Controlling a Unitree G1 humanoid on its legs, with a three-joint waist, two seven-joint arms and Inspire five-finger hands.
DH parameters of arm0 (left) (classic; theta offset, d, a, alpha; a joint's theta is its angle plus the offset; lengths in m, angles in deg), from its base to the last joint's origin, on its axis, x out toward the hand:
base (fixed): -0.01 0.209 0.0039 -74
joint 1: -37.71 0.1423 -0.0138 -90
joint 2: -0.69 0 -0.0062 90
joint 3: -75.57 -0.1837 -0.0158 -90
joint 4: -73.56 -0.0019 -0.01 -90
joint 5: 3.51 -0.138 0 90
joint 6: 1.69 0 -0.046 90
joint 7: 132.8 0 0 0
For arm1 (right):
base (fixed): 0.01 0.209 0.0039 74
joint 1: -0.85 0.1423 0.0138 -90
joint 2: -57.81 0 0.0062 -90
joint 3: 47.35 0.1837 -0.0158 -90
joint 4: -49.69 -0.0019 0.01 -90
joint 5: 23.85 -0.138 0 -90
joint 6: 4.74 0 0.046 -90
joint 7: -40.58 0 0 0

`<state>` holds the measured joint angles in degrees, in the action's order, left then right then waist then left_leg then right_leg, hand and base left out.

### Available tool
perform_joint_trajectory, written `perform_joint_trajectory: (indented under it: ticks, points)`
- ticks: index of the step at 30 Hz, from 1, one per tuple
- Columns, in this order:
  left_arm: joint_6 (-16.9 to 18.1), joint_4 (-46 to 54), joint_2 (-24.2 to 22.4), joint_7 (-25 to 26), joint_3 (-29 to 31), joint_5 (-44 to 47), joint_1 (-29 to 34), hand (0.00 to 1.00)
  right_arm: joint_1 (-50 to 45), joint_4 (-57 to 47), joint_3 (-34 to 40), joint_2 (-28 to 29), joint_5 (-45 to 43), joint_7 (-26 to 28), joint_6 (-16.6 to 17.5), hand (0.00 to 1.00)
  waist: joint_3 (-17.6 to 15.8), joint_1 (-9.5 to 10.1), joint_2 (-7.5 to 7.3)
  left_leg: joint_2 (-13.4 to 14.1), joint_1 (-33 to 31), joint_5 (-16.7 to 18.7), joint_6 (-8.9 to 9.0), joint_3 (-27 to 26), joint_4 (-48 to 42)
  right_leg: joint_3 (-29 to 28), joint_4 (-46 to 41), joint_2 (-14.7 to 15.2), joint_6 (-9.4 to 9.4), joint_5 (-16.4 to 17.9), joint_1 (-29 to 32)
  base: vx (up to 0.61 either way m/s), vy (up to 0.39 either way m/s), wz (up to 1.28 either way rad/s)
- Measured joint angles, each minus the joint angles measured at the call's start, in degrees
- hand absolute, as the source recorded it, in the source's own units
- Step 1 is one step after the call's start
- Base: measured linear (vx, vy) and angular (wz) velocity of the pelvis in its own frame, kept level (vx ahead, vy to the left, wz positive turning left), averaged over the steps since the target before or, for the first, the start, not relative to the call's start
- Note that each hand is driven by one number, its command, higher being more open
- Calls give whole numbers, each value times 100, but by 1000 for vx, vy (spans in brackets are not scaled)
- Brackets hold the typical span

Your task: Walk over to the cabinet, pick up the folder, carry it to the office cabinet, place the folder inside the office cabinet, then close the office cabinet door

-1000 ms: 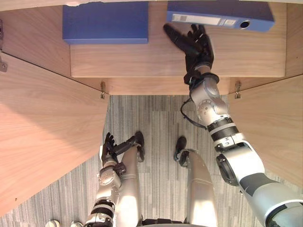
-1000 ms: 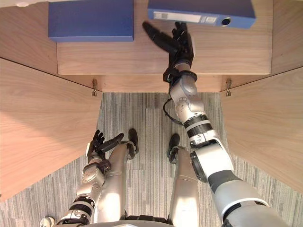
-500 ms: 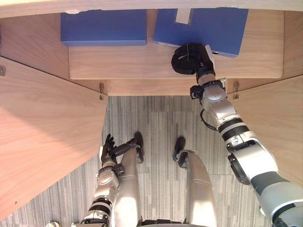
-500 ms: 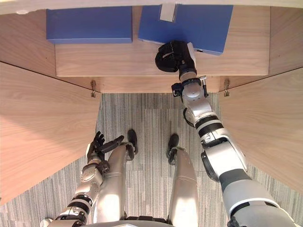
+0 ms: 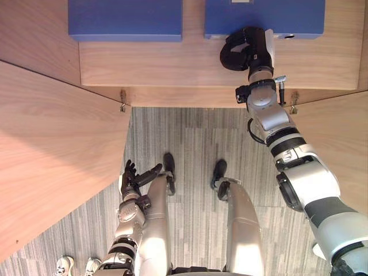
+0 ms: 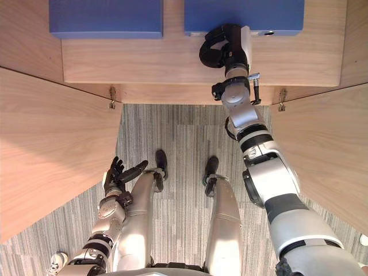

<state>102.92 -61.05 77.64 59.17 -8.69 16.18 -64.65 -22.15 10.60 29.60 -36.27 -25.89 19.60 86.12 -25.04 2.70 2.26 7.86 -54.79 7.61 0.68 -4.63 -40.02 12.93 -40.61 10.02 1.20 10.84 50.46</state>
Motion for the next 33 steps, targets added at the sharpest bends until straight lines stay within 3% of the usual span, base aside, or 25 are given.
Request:
perform_joint_trajectory:
  ticks: [4,6,8,10,13,14,19,23,24,28,33]
  points:
    - [-3,122,-35,53,2,60,16,100,-20,-24,382,-12,-39,-94,-120,0,0,55,0,0,-18,-32,-12,-13,-31,18,-65,15,-9,-5,17,-55,-28,5]
    - [-13,171,-52,51,1,62,37,100,-313,-551,499,-97,-136,-136,-159,0,0,42,0,6,17,-32,-13,-13,-71,23,-98,15,-8,-5,-35,0,0,0]
    - [-73,175,-103,38,-4,57,80,100,-1177,-1838,632,-153,-311,-209,-128,0,-1,15,-1,18,243,-21,-19,-47,-74,25,-55,15,-6,-4,-279,40,-16,2]
    - [-143,179,-152,-17,-63,40,284,100,-2425,-3236,608,-64,-334,-204,150,0,-4,-54,-8,18,845,21,-21,-108,124,23,142,9,2,3,-863,38,-20,-2]
    - [-174,172,-146,-135,-94,-108,558,100,-3639,-4150,461,300,-322,-119,529,0,51,-115,-123,-7,1529,39,-1,-247,479,-29,427,4,18,22,-1432,10,-32,-8]
    - [-194,66,-30,-207,-186,-234,743,100,-4393,-4316,270,556,-216,131,752,0,102,-227,-216,-68,2005,-58,52,-266,919,-10,790,-23,44,-7,-1857,24,-49,-3]
    - [-316,-398,343,-360,-378,-410,992,100,-5877,-3788,105,934,246,777,766,0,309,-234,-450,-143,3006,-578,139,-353,2168,36,1857,-192,60,-436,-2721,106,-55,-3]
    - [-424,-578,363,-365,-324,-740,1388,100,-6709,-2490,436,1323,977,1017,579,0,843,-284,-435,-196,3808,-796,171,-426,2999,59,2813,-333,137,-743,-3562,209,-2,-6]
    - [-425,-578,364,-365,-310,-779,1490,100,-6865,-2215,562,1398,1104,1037,553,100,997,-294,-433,-212,3996,-822,184,-462,3161,46,3009,-352,167,-803,-3750,236,42,-15]
    - [-426,-582,361,-361,-132,-970,1717,100,-7128,-1071,1362,1634,1168,1022,484,100,1453,-387,-410,-302,4764,-902,196,-662,3759,-53,3734,-392,267,-1037,-4483,125,40,-19]
    - [-432,-601,334,-362,-50,-1149,1760,100,-7216,-27,2373,1655,746,845,461,100,1700,-414,-404,-414,5317,-967,200,-694,4109,-79,3992,-392,305,-1088,-4976,22,13,-4]
